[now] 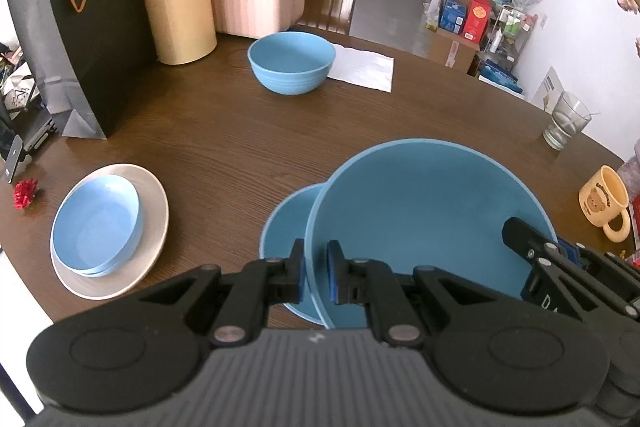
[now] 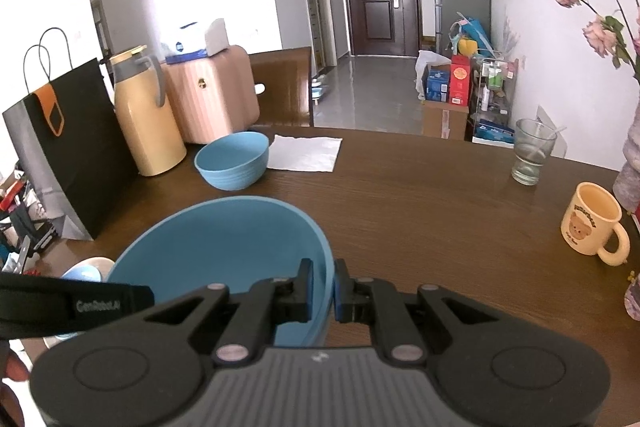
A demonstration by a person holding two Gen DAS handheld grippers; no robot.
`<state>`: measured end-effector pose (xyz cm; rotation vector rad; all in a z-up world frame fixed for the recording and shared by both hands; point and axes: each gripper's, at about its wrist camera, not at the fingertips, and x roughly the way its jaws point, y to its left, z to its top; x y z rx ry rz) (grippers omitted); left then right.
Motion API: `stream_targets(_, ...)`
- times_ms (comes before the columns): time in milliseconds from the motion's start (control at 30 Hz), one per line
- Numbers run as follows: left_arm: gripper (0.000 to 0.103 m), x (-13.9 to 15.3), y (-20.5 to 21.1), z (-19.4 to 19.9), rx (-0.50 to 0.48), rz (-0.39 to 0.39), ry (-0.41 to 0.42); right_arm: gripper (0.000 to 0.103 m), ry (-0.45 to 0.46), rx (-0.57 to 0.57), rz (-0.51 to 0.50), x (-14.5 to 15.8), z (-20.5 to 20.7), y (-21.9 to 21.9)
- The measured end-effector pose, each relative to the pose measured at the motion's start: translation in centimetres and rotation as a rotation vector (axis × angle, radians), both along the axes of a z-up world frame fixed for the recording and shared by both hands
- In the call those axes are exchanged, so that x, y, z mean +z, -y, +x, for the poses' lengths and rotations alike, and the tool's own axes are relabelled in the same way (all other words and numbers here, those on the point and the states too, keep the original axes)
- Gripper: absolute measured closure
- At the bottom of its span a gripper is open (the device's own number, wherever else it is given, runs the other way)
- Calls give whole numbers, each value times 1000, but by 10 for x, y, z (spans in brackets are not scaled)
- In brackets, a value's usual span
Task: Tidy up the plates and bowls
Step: 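Lift and carry the bowl with both grippers over the placed bowl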
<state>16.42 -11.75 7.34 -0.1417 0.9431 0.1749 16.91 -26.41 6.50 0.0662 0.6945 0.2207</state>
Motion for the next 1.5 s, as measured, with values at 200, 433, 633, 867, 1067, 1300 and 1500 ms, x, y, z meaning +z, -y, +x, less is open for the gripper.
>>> stream_targets(200,92,-5,-21,5,18,-18,-4,93,0,19,-10,-1,5,-20)
stream_targets(433,92,-19,-41,11,32,-34,-27,93,-17,34,-30,-9,10,-40)
stream_targets(633,92,-30,-53,17,33,-41,-40,93,-25,34,-47,-17,18,-54)
stream_targets(867,92,-44,-59,28,25,-43,-55,93,-36,29,-56,-30,29,-61)
stream_targets(1067,92,-58,-54,33,14,-3,-42,93,-44,29,-67,-51,36,-62)
stream_targets(1300,92,-66,-49,37,6,20,-25,93,-29,27,-75,-70,35,-59)
stream_targets(1500,92,-69,-46,36,-3,44,-9,93,1,27,-119,-75,31,-61)
